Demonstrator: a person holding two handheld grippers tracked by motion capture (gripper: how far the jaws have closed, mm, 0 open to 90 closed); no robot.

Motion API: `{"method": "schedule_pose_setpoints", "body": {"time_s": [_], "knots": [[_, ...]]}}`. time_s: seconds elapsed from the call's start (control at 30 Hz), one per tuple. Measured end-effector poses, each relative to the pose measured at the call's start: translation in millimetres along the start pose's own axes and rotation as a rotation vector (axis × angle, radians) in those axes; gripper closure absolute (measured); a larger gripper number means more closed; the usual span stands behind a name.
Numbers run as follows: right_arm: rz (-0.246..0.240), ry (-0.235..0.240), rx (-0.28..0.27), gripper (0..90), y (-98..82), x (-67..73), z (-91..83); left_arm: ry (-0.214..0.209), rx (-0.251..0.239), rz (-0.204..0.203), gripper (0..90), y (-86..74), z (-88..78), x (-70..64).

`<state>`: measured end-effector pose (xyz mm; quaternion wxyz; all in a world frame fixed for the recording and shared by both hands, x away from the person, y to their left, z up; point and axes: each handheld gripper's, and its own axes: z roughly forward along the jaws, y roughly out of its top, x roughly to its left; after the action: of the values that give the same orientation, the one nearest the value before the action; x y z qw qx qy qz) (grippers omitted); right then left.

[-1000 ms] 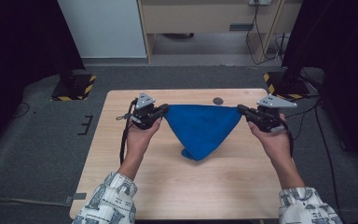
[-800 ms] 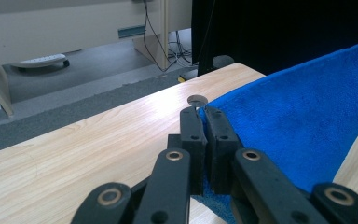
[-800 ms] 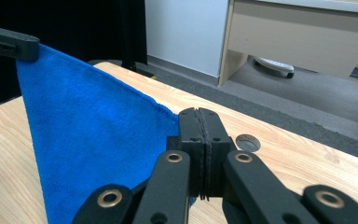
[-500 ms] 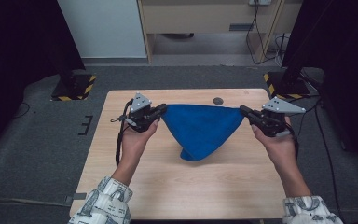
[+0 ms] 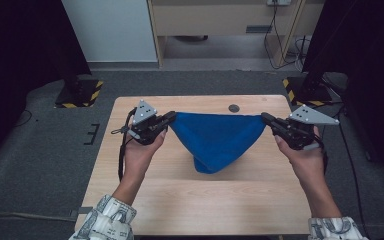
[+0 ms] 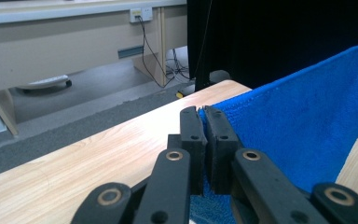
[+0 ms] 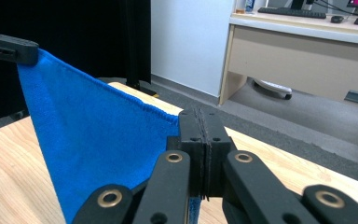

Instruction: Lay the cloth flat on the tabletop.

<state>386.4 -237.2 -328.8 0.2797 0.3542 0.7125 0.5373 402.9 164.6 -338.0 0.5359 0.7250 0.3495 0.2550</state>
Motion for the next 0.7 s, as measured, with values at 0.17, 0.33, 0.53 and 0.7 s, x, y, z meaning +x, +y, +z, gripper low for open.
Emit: {"method": "schedule_pose_setpoints", "body": {"time_s": [0.17, 0.33, 0.53, 0.7], "knots": [[-0.014, 0.000, -0.011, 89.6, 3.9, 2.7, -5.5, -0.010, -0.003, 0.011, 86.9, 1.5, -6.0, -2.9], [-0.019, -0.002, -0.020, 89.7, 6.2, 2.8, -7.8, -0.012, -0.014, 0.018, 86.9, 3.9, -10.9, -5.0], [-0.025, 0.003, -0.036, 89.7, 11.1, 5.3, -15.0, -0.025, -0.030, 0.026, 86.9, 7.8, -23.3, -8.0], [-0.043, 0.012, -0.062, 89.7, 15.3, 12.2, -28.4, -0.025, -0.050, 0.055, 86.9, 13.2, -44.1, -21.8]]}}
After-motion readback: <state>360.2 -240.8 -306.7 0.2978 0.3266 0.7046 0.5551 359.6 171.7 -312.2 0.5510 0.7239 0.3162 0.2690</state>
